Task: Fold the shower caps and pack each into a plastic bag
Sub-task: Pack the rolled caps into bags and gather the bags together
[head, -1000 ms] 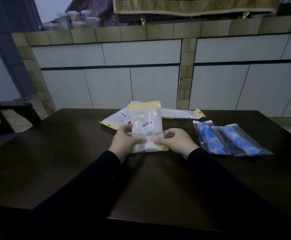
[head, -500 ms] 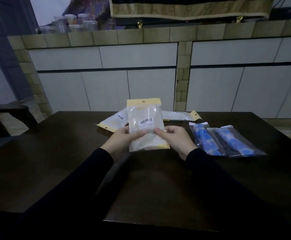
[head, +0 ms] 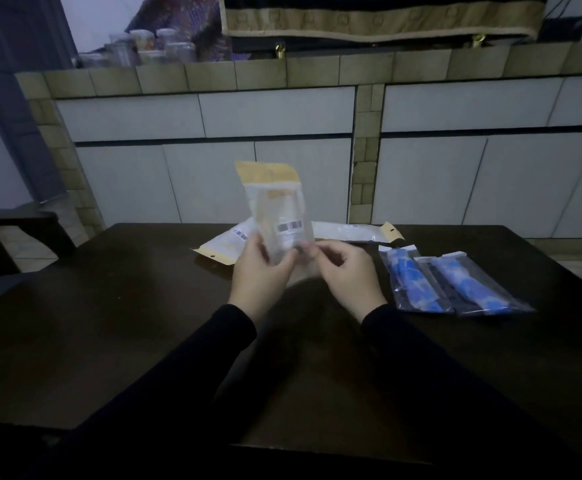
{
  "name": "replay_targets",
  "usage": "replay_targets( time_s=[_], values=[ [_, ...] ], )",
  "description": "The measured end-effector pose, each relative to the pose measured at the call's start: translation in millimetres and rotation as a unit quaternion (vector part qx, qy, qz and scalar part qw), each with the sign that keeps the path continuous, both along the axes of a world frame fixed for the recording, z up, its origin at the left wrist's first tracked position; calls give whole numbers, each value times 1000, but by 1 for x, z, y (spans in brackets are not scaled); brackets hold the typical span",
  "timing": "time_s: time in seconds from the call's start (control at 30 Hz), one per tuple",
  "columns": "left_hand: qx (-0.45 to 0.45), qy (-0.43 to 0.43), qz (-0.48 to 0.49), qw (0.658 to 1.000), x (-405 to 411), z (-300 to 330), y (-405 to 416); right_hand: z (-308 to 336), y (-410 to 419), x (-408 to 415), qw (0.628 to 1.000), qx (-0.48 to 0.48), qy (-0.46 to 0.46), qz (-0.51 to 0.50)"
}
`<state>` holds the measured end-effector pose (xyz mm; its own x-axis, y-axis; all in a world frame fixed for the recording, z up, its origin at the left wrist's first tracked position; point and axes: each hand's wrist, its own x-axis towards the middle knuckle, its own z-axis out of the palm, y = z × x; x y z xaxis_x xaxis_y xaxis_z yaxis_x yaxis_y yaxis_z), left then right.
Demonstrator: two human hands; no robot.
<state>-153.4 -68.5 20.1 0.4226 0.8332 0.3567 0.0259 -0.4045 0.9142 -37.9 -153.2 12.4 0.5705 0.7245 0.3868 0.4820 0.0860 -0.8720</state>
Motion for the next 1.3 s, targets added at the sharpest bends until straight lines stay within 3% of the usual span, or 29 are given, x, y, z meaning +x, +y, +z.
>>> replay_targets(
  time_s=[0.13, 0.27, 0.33, 0.4, 0.5, 0.67, 0.8, 0.9, 1.0, 1.3],
  values=[
    [-24, -27, -177, 984, 3, 2, -7, 3, -7, -6, 997, 3, 54, 47],
    [18, 7, -86, 996, 6, -4, 3, 3, -11, 11, 998, -44, 38, 21],
    [11, 27, -116, 993, 4, -7, 8, 5, -16, 16, 994, -66, 68, 51],
    [-65, 32, -171, 983, 0, -4, 9, 6, -20, 21, 989, -96, 80, 83],
    [-62, 65, -140, 986, 1, -5, 8, 5, -25, 28, 985, -146, 52, 78],
    [-70, 100, -88, 989, 17, -9, -3, 13, -48, 48, 964, -237, -119, -29],
    [-72, 122, -63, 988, 42, -15, -21, 14, -79, 91, 882, -334, -260, -207],
    [-62, 141, -56, 987, 65, -22, -40, 2, -95, 111, 856, -395, -224, -246],
    [-42, 183, -45, 981, 84, -25, -55, -7, -102, 113, 869, -395, -175, -241],
    [29, 269, -41, 962, 117, -25, -70, -15, -111, 116, 872, -387, -169, -249]
  ],
)
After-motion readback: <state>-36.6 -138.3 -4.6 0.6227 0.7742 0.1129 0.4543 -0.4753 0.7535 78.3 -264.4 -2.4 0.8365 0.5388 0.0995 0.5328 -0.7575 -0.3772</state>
